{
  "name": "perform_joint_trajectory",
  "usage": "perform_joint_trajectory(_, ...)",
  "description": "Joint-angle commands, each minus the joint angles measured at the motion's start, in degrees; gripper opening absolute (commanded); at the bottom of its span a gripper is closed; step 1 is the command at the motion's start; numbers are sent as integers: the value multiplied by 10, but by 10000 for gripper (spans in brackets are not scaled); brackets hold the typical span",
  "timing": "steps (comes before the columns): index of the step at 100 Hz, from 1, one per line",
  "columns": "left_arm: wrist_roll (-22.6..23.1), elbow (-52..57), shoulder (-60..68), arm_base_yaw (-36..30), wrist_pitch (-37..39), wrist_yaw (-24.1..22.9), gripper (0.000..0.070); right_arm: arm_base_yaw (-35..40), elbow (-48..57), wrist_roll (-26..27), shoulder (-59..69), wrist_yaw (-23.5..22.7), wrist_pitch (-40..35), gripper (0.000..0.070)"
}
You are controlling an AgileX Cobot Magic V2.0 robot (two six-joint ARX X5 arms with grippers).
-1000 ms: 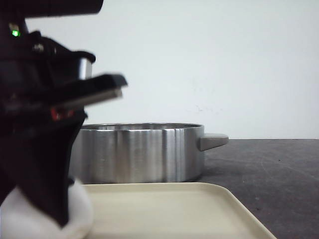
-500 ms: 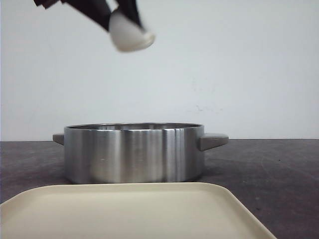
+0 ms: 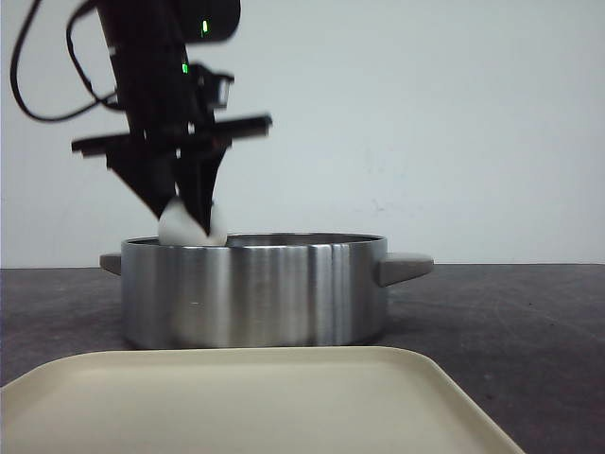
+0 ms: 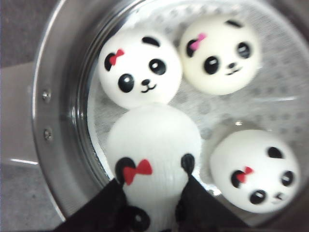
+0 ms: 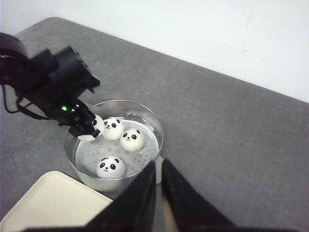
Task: Steam buns
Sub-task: 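Carry the bun with the left gripper into the pot and release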
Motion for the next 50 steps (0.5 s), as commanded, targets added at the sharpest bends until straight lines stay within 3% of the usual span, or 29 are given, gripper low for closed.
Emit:
perform_joint_trajectory(1, 15, 12, 17, -5, 3, -1, 0, 7, 10, 17, 4, 2, -39, 13)
perform_joint_trajectory(6, 15, 12, 24, -5, 2, -1, 7, 7, 10, 17, 4, 2, -39, 13)
perform_joint_trajectory(9, 15, 12, 27, -5, 2, -1, 45, 7, 10, 19, 2, 2, -39, 13)
perform_joint_trajectory(24, 8, 12, 31, -5, 1, -1, 397, 7, 10, 31, 0, 2, -39, 13)
perform_joint_trajectory(30, 8, 12, 31, -5, 0, -1, 483, 7, 10, 32, -2, 2, -39, 13)
perform_joint_trajectory(37, 6, 12, 31, -5, -8, -1, 522, 7, 10, 32, -2, 2, -39, 13)
perform_joint_trajectory(50, 6, 14, 31, -5, -25, -1, 521, 7, 10, 32, -2, 2, -39, 13)
